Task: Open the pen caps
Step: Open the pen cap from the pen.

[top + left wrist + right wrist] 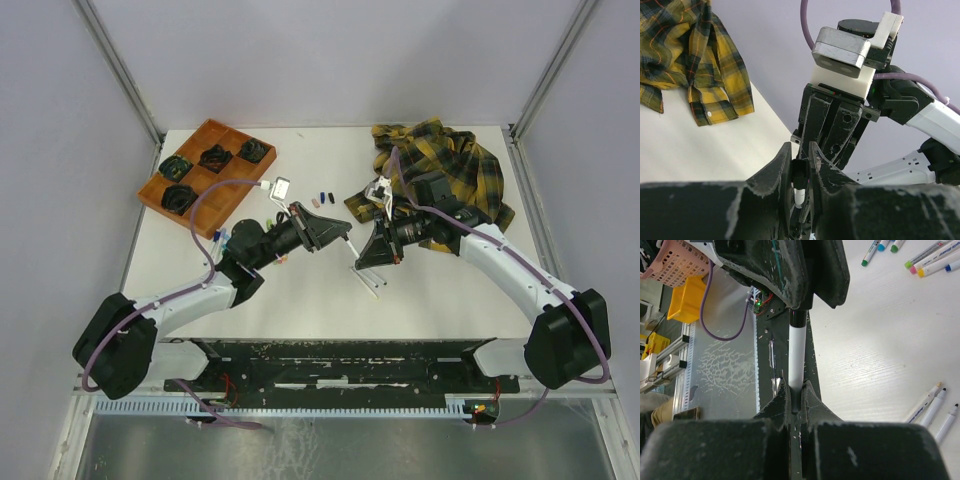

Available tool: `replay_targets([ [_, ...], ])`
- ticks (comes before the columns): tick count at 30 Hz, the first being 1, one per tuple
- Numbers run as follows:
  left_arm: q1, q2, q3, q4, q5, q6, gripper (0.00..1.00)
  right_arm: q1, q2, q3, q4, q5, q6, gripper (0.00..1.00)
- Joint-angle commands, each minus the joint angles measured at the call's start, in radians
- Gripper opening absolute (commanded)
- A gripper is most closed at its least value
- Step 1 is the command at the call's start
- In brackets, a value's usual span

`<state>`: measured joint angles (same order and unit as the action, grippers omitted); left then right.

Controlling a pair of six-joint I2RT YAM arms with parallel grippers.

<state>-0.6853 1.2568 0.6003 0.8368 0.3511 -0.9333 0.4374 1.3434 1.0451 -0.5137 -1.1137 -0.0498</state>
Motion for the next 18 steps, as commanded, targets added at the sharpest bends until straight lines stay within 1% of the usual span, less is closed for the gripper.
replay_targets([
  [1,0.004,0.011,0.029,0.054,0.038,-0.031,0.03,0.005,0.001,0.045,0.031,-0.031,-0.005,0.01],
  [2,0.004,0.01,0.026,0.054,0.037,-0.025,0.03,0.006,0.002,0.045,0.035,-0.029,0.001,0.05],
  [5,0.004,0.003,0.017,0.057,0.019,-0.004,0.03,0.006,0.007,0.038,0.073,-0.041,0.048,0.21],
  [7,0.004,0.002,0.006,0.069,0.008,0.0,0.03,0.006,0.007,0.018,0.141,-0.052,0.131,0.31],
  [8,0.004,0.003,-0.001,0.086,0.004,-0.003,0.03,0.006,0.007,0.008,0.175,-0.055,0.163,0.34],
  [10,0.002,0.01,-0.014,0.127,0.002,-0.015,0.03,0.006,0.007,-0.011,0.23,-0.054,0.214,0.36],
  [13,0.003,0.024,-0.024,0.16,0.006,-0.028,0.03,0.006,0.008,-0.029,0.292,-0.05,0.272,0.37],
  [17,0.002,0.044,-0.026,0.187,0.016,-0.038,0.03,0.006,0.011,-0.04,0.319,-0.027,0.298,0.36],
  [18,0.002,0.049,-0.026,0.191,0.018,-0.038,0.03,0.006,0.01,-0.04,0.319,-0.022,0.298,0.34],
])
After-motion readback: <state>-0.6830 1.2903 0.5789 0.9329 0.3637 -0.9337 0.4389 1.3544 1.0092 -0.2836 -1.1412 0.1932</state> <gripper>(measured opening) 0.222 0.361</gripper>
